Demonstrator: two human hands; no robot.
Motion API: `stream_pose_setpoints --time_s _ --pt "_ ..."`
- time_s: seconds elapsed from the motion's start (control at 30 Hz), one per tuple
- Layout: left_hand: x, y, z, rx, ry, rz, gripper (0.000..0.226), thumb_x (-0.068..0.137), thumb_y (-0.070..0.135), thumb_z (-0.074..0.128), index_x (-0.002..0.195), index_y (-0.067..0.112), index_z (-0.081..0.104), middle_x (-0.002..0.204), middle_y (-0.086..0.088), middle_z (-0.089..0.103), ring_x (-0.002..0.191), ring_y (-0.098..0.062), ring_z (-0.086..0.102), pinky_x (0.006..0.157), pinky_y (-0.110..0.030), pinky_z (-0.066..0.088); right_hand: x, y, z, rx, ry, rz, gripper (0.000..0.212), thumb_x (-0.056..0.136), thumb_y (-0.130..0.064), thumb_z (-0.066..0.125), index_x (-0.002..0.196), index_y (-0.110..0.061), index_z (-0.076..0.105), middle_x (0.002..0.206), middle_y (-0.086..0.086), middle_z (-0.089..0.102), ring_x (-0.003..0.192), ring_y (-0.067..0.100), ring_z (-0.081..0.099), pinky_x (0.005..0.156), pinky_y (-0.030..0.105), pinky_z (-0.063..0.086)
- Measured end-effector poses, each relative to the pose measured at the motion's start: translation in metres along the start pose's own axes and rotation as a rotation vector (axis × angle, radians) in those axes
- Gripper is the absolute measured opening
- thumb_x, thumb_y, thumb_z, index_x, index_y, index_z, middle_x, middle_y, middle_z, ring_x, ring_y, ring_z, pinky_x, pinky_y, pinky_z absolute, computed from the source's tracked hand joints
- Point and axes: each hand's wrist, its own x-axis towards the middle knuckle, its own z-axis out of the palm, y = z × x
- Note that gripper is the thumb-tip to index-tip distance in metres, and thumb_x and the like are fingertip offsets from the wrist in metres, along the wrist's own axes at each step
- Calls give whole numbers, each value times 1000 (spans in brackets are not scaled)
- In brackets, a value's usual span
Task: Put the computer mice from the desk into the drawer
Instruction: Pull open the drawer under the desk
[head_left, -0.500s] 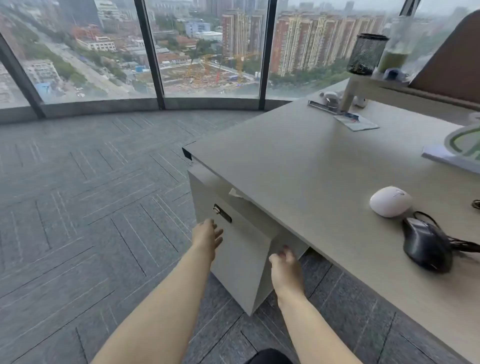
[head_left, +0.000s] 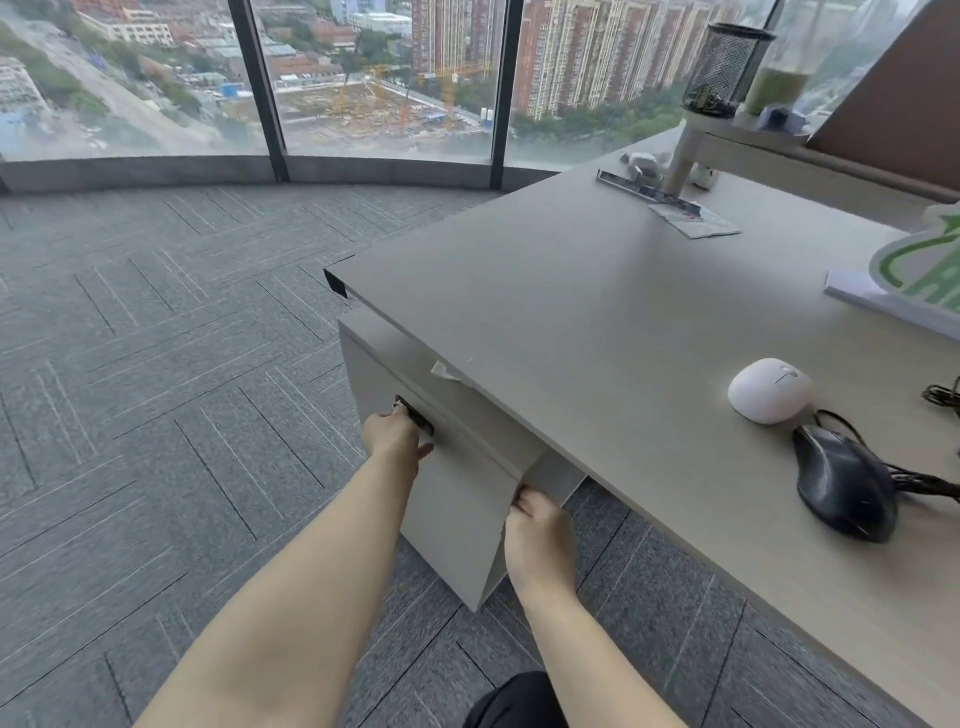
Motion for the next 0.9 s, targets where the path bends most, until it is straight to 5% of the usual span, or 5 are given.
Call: stream_pose_setpoints --time_s 0.13,0.33,0.47,0.67,0.9 --pt "-13 -2 -36 -47 26 -31 11 93 12 52 99 4 58 99 -16 59 94 -32 60 59 -45 58 -24 4 -1 -55 -79 -14 29 90 -5 50 99 -19 74 92 -6 72 93 18 65 78 29 48" --pt "-32 -10 -129 -60 31 -11 16 94 13 51 107 6 57 114 -14 62 108 -30 62 60 -44 59 -73 24 16 29 -319 6 44 85 1 45 74 -34 71 90 -10 76 96 15 70 89 38 58" --pt "-49 -14 -190 -70 67 12 18 96 15 50 111 6 56 120 -13 64 110 -28 63 68 -47 59 -105 39 36 18 -474 -4 49 84 1 44 72 -36 73 92 -6 78 92 15 72 80 33 58" --pt "-67 -18 -260 -100 95 59 25 97 13 49 115 -1 58 120 -18 65 106 -29 65 45 -36 59 -156 51 62 -46 -635 -56 52 82 -2 40 73 -40 75 96 -10 77 92 9 70 72 26 55" --pt "-77 -21 -305 -81 120 90 17 98 15 47 105 4 59 113 -16 67 100 -28 65 41 -32 56 -183 50 78 -123 -770 -68 51 82 -2 41 75 -38 77 97 -4 77 81 14 66 72 29 51"
